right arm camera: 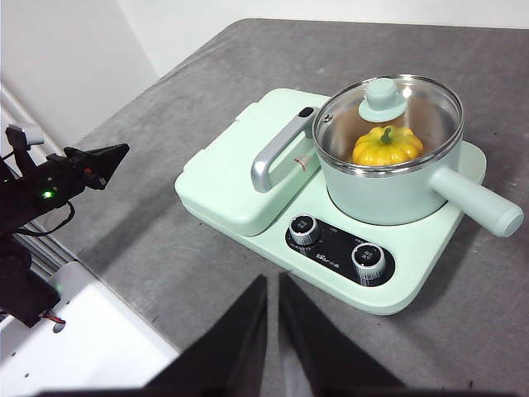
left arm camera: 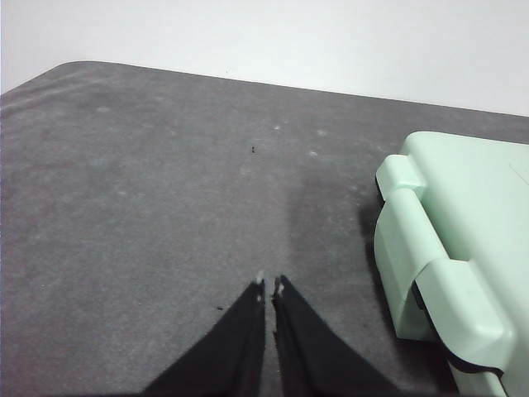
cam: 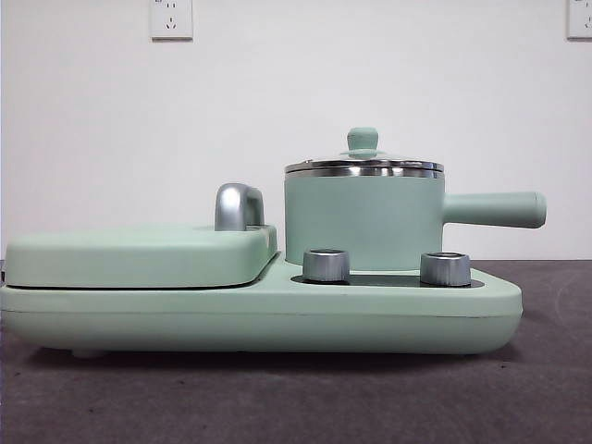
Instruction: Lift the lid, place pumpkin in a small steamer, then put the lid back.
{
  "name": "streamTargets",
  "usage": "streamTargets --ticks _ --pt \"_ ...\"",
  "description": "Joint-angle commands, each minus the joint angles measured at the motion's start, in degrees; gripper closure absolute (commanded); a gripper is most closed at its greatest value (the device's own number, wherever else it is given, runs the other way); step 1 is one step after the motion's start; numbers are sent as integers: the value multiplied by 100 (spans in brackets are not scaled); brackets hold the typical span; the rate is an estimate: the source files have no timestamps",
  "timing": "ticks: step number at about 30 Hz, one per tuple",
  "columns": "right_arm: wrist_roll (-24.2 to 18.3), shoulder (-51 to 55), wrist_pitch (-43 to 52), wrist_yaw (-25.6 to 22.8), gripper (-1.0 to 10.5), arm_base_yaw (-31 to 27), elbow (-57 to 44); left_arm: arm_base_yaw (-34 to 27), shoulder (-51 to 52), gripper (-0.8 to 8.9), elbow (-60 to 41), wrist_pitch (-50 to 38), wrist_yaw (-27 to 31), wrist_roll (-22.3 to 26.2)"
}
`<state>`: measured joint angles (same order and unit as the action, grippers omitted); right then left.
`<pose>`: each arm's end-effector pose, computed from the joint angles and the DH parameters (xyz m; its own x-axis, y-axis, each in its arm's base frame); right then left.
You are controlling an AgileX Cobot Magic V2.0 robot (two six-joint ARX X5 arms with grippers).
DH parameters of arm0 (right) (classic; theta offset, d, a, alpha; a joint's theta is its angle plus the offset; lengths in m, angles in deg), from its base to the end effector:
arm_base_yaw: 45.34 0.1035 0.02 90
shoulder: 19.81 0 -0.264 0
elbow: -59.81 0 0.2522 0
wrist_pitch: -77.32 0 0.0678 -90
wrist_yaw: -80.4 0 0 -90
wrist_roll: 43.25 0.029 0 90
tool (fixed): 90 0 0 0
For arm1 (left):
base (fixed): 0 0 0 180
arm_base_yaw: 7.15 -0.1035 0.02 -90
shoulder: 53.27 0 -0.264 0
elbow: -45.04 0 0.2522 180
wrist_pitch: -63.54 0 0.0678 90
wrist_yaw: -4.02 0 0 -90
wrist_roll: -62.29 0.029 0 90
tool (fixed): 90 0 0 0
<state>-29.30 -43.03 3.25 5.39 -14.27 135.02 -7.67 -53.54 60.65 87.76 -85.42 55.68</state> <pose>0.0145 0.0175 0.3703 0.6332 0.6835 -0.3631 -0.6054 0.7297 0.3178 0.0948 0.0011 0.1565 0.9878 0.0187 -0.1544 -0.0364 0.9930 -0.1122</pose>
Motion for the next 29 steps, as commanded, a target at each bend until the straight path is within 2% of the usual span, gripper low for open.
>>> streamTargets --ticks 1,16,20,24,29 --pt "37 -22 74 2 927 31 48 -11 9 793 -111 33 13 103" --pt "37 20 118 9 927 -72 33 -11 9 793 -111 33 13 103" --pt "33 76 553 22 927 -702 -319 -11 9 793 -111 33 13 103" --pt "15 409 1770 -61 927 -1602 -1287 -11 9 793 -111 33 13 103" --pt "-153 1038 3475 -470 927 -2544 -2975 -11 9 793 -111 33 13 103"
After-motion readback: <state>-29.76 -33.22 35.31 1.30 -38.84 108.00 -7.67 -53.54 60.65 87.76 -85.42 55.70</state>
